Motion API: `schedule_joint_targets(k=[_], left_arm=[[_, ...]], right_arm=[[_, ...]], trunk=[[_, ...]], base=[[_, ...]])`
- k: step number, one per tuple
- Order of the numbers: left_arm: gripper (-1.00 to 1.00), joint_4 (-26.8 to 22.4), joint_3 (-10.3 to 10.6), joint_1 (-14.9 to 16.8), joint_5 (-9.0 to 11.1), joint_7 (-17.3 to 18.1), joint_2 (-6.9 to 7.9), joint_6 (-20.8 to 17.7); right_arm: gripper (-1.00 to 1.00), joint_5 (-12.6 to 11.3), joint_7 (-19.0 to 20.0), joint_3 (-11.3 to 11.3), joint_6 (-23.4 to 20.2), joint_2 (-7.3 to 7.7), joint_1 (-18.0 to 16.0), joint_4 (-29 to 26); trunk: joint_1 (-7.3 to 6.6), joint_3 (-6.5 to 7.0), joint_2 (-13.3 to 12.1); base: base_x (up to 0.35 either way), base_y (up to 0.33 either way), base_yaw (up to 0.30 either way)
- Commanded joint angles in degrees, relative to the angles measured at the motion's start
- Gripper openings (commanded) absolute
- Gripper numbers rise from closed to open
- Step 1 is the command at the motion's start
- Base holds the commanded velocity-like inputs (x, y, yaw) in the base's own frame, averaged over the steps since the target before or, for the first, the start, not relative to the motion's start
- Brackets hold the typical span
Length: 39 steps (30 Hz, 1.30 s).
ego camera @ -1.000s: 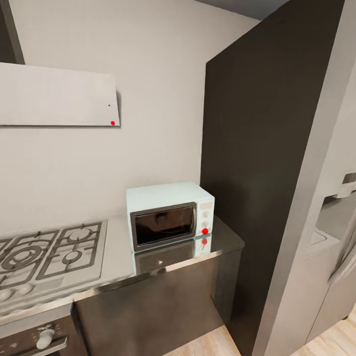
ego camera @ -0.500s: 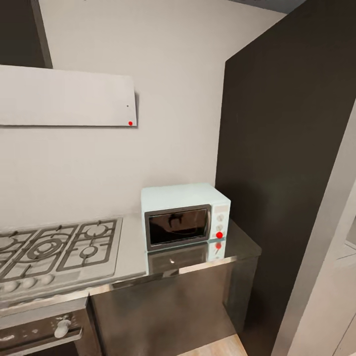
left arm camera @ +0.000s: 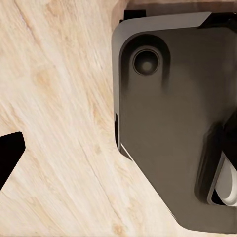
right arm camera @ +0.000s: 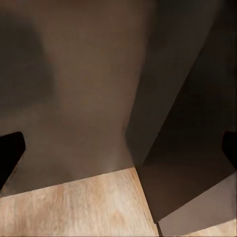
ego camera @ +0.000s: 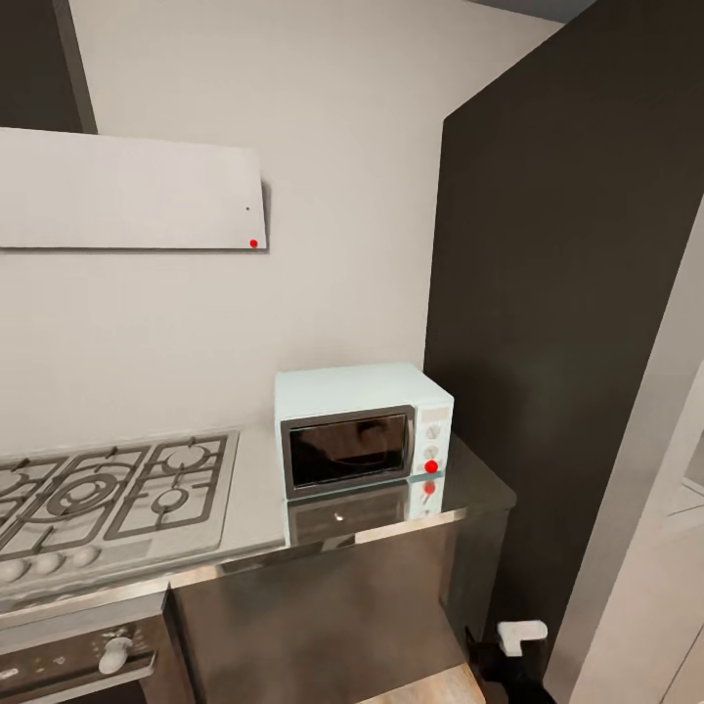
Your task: In the kitchen, take the popcorn bag from the countertop, put it into the microwave, and heat it until the popcorn is cooked so the cooked popcorn ends up inside the bag.
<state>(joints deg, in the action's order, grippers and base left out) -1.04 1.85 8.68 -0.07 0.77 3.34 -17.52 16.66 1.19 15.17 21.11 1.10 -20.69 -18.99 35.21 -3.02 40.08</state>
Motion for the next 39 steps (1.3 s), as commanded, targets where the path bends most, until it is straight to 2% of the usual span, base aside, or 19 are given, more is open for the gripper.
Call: schedule_joint_targets(k=[1, 4, 10, 15, 19, 24, 29, 31, 35, 39], left_arm=[[1.0, -0.11, 0.22, 0.02, -0.01, 0.05, -0.01, -0.32], [1.0, -0.12, 0.22, 0.02, -0.02, 0.1, -0.2, -0.32], [1.0, -0.13, 0.26, 0.01, -0.02, 0.11, -0.6, -0.32], [1.0, -0.17, 0.26, 0.02, -0.02, 0.11, -0.7, -0.32], [1.0, -0.18, 0.26, 0.02, -0.02, 0.11, -0.94, -0.32], [1.0, -0.19, 0.26, 0.02, -0.02, 0.11, -1.12, -0.32], [1.0, -0.19, 0.26, 0.01, -0.02, 0.11, -1.23, -0.28], [1.0, -0.19, 0.26, 0.0, -0.02, 0.11, -1.32, -0.3], [1.0, -0.19, 0.25, 0.02, -0.02, 0.11, -1.48, -0.28], [1.0, -0.19, 0.23, 0.02, -0.02, 0.11, -1.5, -0.31]], right_arm=[[1.0, 0.54, 0.17, 0.47, 0.64, -0.04, -0.03, -2.5], [1.0, 0.42, 0.26, 0.48, 0.88, -0.22, -0.05, -8.79], [1.0, 0.4, 0.3, 0.19, 0.78, -1.46, 0.02, -13.29], [1.0, 0.32, 0.39, -0.07, 0.58, -2.06, 0.03, -19.9], [1.0, 0.31, 0.39, -2.76, -1.07, -2.54, -0.23, -24.98], [1.0, 0.15, 0.39, -4.82, -5.4, -2.99, -0.5, -30.56], [1.0, 0.02, 0.39, -7.51, -9.33, -3.67, -1.14, -33.09], [1.0, -0.67, 0.41, -7.74, -9.59, -3.71, -1.62, -33.43], [1.0, -3.59, 1.39, -7.96, -9.76, -3.73, -2.28, -33.63], [1.0, -4.28, 3.27, -7.96, -9.77, -3.73, -2.33, -33.63]], trunk=[[0.02, -0.11, 0.08], [0.02, -0.11, 0.08], [0.02, -0.11, 0.08], [0.02, -0.11, 0.08], [0.02, -0.11, 0.08], [0.02, -0.11, 0.08], [0.02, -0.11, 0.08], [0.02, -0.11, 0.08], [0.02, -0.11, 0.08], [0.02, -0.11, 0.08]], base=[[0.0, 0.0, 0.0], [0.0, 0.0, 0.0], [0.0, 0.0, 0.0], [0.0, 0.0, 0.0], [0.0, 0.0, 0.0], [0.0, 0.0, 0.0], [0.0, 0.0, 0.0], [0.0, 0.0, 0.0], [0.02, 0.0, 0.0], [0.207, 0.0, 0.0]])
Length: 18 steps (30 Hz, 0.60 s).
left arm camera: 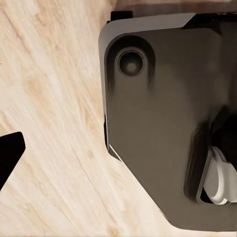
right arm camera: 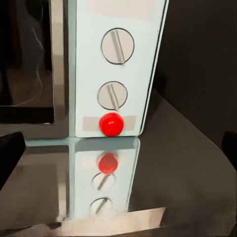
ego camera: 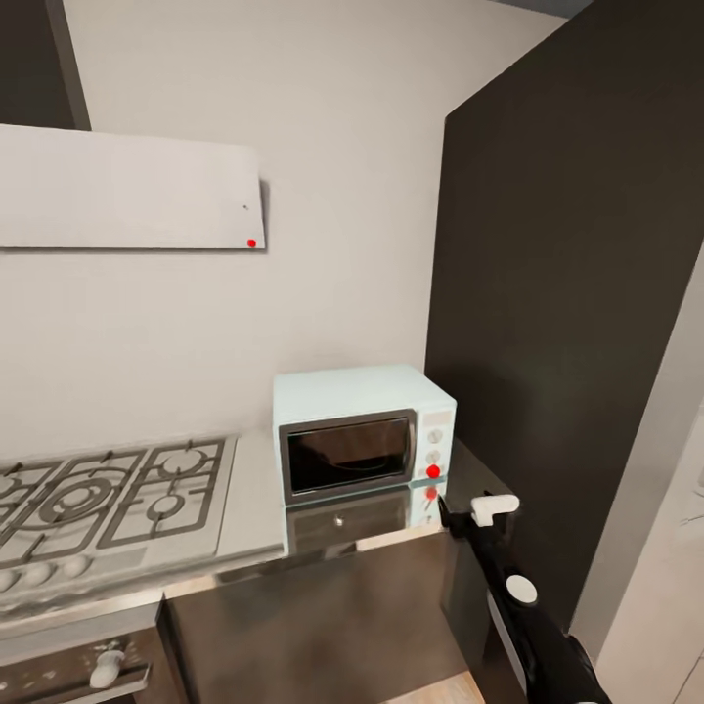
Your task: In the kitchen, take the popcorn bag from the countertop, put it into the microwave, and heat it until the popcorn is cooked so the cooked popcorn ends up inside the bag.
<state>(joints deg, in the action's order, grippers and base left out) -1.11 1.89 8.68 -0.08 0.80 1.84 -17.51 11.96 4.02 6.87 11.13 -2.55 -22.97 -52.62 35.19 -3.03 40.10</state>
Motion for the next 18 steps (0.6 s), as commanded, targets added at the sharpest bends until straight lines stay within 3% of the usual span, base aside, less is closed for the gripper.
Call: schedule_joint_targets(k=[1, 6, 13, 18], left_arm=[[1.0, -0.12, 0.16, 0.02, -0.01, 0.08, 0.01, -0.31], [1.0, -0.12, 0.15, 0.02, -0.01, 0.08, 0.01, -0.29], [1.0, -0.12, 0.13, 0.02, -0.01, 0.08, 0.01, -0.26], [1.0, -0.12, 0.15, 0.02, -0.01, 0.08, 0.01, -0.25]], right_arm=[[1.0, 0.36, 0.56, 0.32, 0.21, -0.09, -0.06, 0.02], [1.0, 0.18, 0.8, 0.2, 0.19, -0.09, -0.06, 0.06], [1.0, 0.17, 0.82, 0.02, 0.19, -0.09, -0.06, 0.0], [1.0, 0.15, 0.82, 0.07, 0.01, -0.09, -0.06, -0.03]], trunk=[[0.04, -0.1, 0.07], [0.04, -0.1, 0.07], [0.04, -0.1, 0.07], [0.04, -0.1, 0.07]], base=[[0.299, 0.0, 0.0], [0.197, 0.0, 0.0], [0.022, -0.003, 0.0], [0.09, -0.182, 0.086]])
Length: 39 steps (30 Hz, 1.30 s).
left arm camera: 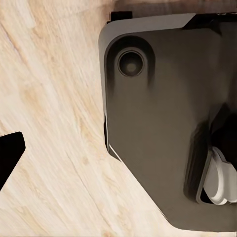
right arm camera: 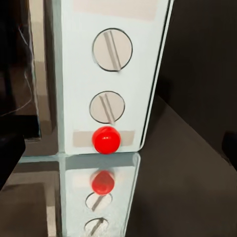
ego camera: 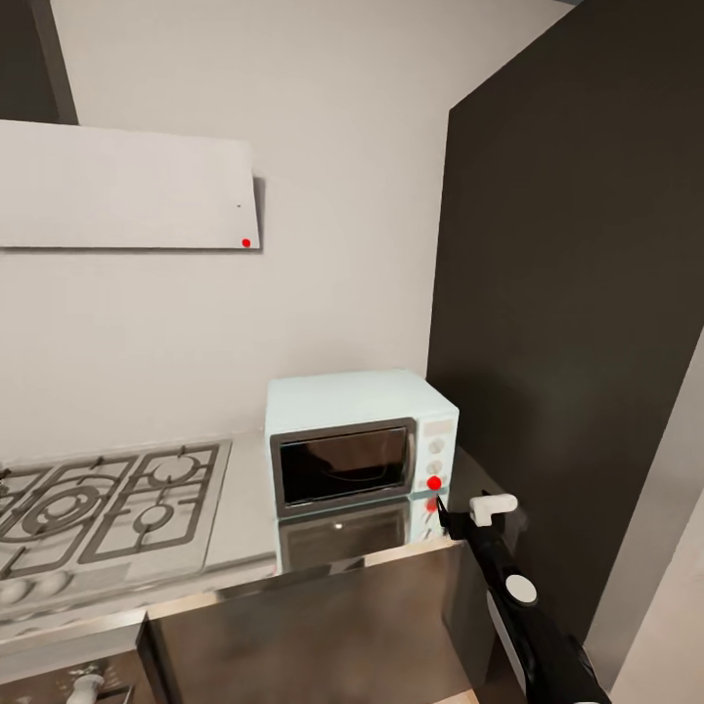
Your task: In the kitchen, take the popcorn bag from the countertop, put it into the microwave, and heat it until the popcorn is cooked so the cooked popcorn ends up inside the bag.
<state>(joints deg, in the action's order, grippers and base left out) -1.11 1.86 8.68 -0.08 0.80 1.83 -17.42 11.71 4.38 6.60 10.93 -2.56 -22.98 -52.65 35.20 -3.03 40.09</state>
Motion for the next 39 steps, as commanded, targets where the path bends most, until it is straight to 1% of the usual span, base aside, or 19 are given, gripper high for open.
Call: schedule_joint_targets(k=[1, 7, 10, 11, 14, 17, 19, 25, 28, 33, 39], left_arm=[[1.0, -0.12, 0.17, 0.02, -0.01, 0.08, 0.01, -0.34], [1.0, -0.12, 0.16, 0.02, -0.01, 0.08, 0.01, -0.25], [1.0, -0.12, 0.16, 0.02, -0.01, 0.08, 0.01, 0.86], [1.0, -0.12, 0.16, 0.02, -0.01, 0.07, 0.01, 1.95], [1.0, -0.12, 0.13, 0.02, -0.01, 0.06, 0.01, 2.36], [1.0, -0.12, 0.14, 0.02, -0.01, 0.06, 0.06, 2.53], [1.0, -0.12, 0.16, 0.02, -0.01, 0.08, 0.07, 2.55], [1.0, -0.12, 0.15, 0.01, -0.01, 0.05, 0.08, 2.56], [1.0, -0.12, 0.09, 0.02, -0.01, 0.05, 0.1, 2.53], [1.0, -0.12, 0.07, 0.02, -0.01, 0.03, 0.1, 2.56], [1.0, -0.12, 0.07, 0.02, -0.01, 0.05, 0.1, 2.56]], right_arm=[[1.0, 0.38, 0.46, 0.35, 0.18, -0.08, -0.04, 0.0], [1.0, 0.33, 0.4, 0.39, 0.15, -0.08, -0.04, 0.19], [1.0, 0.33, 0.34, 0.36, 0.1, -0.08, -0.04, 0.5], [1.0, 0.33, 0.3, 0.38, 0.07, -0.08, -0.04, 0.87], [1.0, 0.33, 0.29, 0.42, -0.36, -0.08, -0.04, 1.24], [1.0, 0.33, 0.28, 0.45, -2.15, -0.08, -0.04, 3.02], [1.0, 0.33, 0.23, 0.49, -2.22, -0.08, -0.04, 5.4], [1.0, 0.33, 0.21, 0.69, -2.02, -0.05, -0.04, 7.65], [1.0, 0.33, 0.22, 0.77, -1.93, -0.03, -0.04, 7.96], [1.0, 0.33, 0.27, 0.79, -2.14, 0.0, -0.04, 8.29], [1.0, 0.33, 0.28, 0.79, -1.9, 0.01, -0.04, 9.32]], trunk=[[0.03, -0.1, 0.08], [0.03, -0.1, 0.08], [0.03, -0.1, 0.08], [0.03, -0.1, 0.08], [0.03, -0.1, 0.08], [0.03, -0.1, 0.08], [0.03, -0.1, 0.08], [0.03, -0.1, 0.08], [0.03, -0.1, 0.08], [0.03, -0.1, 0.08], [0.03, -0.1, 0.08]], base=[[0.119, -0.265, 0.192], [0.107, -0.233, 0.199], [0.026, -0.053, 0.082], [0.005, -0.01, 0.016], [0.003, -0.005, 0.008], [0.0, -0.001, 0.001], [0.0, 0.0, 0.0], [0.0, 0.0, 0.0], [0.059, 0.0, 0.0], [0.242, 0.0, 0.0], [0.04, 0.0, 0.0]])
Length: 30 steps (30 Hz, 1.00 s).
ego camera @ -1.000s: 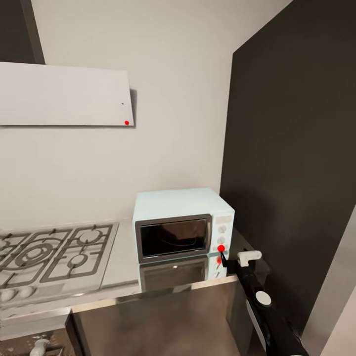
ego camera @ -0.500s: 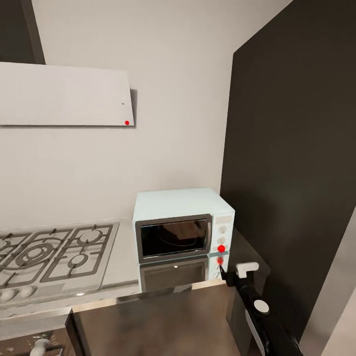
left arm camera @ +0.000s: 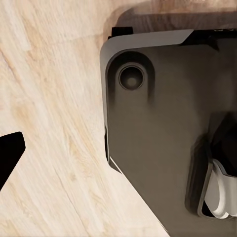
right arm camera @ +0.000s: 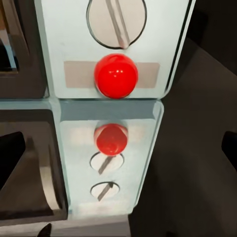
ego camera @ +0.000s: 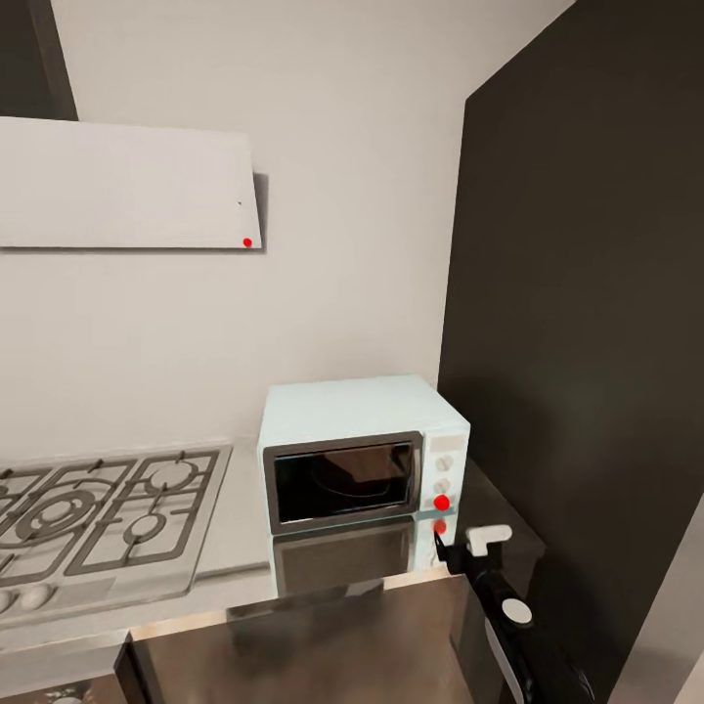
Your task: In the kitchen, take the popcorn bag from the countertop, put it into the microwave, and heat it until the popcorn is cooked so the cooked popcorn ends up inside the bag.
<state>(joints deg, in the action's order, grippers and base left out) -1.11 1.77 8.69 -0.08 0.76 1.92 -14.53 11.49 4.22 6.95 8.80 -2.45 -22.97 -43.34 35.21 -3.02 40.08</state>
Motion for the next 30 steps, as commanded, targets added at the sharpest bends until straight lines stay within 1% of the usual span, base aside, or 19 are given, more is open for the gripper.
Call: schedule_joint_targets(k=[1, 10, 16, 27, 30], left_arm=[[1.0, -0.12, 0.17, 0.02, -0.01, 0.08, 0.01, -0.32], [1.0, -0.12, 0.22, 0.01, -0.01, 0.1, 0.01, -0.32], [1.0, -0.12, 0.22, 0.01, 0.0, 0.08, 0.01, -0.32], [1.0, -0.12, 0.17, 0.02, 0.0, 0.06, 0.01, -0.38], [1.0, -0.12, 0.17, 0.0, 0.0, 0.08, 0.01, -0.35]], right_arm=[[1.0, 0.56, 0.44, 0.44, 0.25, -0.1, -0.06, 0.07], [1.0, 0.56, 0.44, 0.44, 0.33, -0.1, -0.06, 0.27], [1.0, 0.56, 0.48, 0.43, 0.34, -0.08, -0.06, 0.27], [1.0, 0.56, 0.42, 0.45, 0.31, -0.1, -0.06, 0.28], [1.0, 0.56, 0.44, 0.44, 0.33, -0.1, -0.06, 0.29]], trunk=[[0.02, -0.1, 0.08], [0.02, -0.1, 0.08], [0.02, -0.1, 0.08], [0.02, -0.1, 0.08], [0.02, -0.1, 0.08]], base=[[0.004, 0.0, 0.0], [0.003, 0.0, 0.0], [0.197, 0.0, 0.0], [0.013, 0.0, 0.0], [0.185, 0.0, 0.0]])
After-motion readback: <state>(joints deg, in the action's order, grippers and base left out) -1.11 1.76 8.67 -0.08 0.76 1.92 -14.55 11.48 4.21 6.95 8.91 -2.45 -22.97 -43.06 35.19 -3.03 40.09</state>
